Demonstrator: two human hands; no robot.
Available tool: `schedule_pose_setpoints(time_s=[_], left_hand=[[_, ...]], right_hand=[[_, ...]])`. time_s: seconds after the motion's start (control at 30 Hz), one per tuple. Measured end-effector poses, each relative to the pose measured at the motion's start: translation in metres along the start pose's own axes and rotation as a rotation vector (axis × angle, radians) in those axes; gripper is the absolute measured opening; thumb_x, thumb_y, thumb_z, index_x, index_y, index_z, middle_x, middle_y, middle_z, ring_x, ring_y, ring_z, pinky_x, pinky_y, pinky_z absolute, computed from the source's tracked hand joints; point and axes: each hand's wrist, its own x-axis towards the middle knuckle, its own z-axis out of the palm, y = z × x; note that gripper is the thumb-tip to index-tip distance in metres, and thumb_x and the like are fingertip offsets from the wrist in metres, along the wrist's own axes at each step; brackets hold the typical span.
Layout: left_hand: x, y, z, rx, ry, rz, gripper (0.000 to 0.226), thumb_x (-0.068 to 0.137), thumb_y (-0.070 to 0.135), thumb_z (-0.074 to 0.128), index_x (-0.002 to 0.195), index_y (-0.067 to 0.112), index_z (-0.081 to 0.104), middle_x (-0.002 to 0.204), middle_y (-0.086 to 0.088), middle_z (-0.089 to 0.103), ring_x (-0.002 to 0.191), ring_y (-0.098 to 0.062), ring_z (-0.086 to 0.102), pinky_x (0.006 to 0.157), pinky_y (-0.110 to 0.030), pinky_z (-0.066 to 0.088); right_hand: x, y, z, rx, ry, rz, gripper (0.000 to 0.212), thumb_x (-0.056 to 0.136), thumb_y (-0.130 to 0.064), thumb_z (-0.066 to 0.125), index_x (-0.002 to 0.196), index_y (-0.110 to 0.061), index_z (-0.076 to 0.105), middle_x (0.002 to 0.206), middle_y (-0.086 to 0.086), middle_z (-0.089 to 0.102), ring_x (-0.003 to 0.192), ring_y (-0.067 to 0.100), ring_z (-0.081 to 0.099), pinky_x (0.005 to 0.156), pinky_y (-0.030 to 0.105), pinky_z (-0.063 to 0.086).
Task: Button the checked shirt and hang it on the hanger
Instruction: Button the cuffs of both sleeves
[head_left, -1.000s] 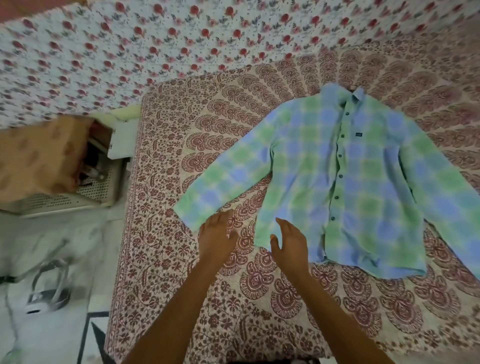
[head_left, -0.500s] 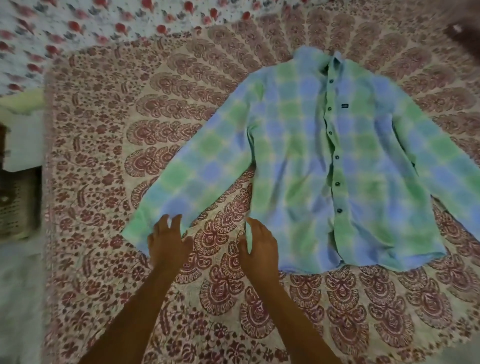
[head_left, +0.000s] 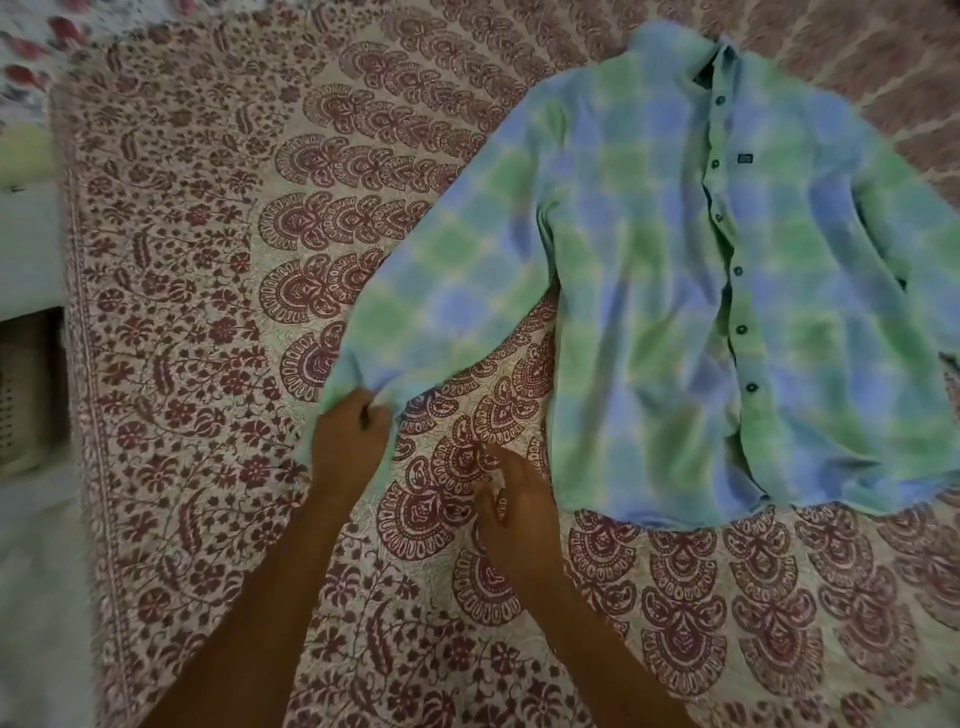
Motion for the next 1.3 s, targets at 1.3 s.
schedule_pose_setpoints(time_s=[1.3], left_hand=[[-0.083,0.024,0.069,0.242,-0.274,0.098,0.019,0.084,0.013,0.057,0.102,0.012,0.062,0.098,-0.013,0.061,0.085,-0.031,0.06,0.066,-0.032,0.043]], right_hand=[[-0.011,0.036,-0.018,0.253,0.174,0.104,0.011,0.084,-0.019,0.062,0.088,-0.009,0.066,0.076,0.006,0.059,0.067,0.018,0.054,0.061,0.032,0.046]])
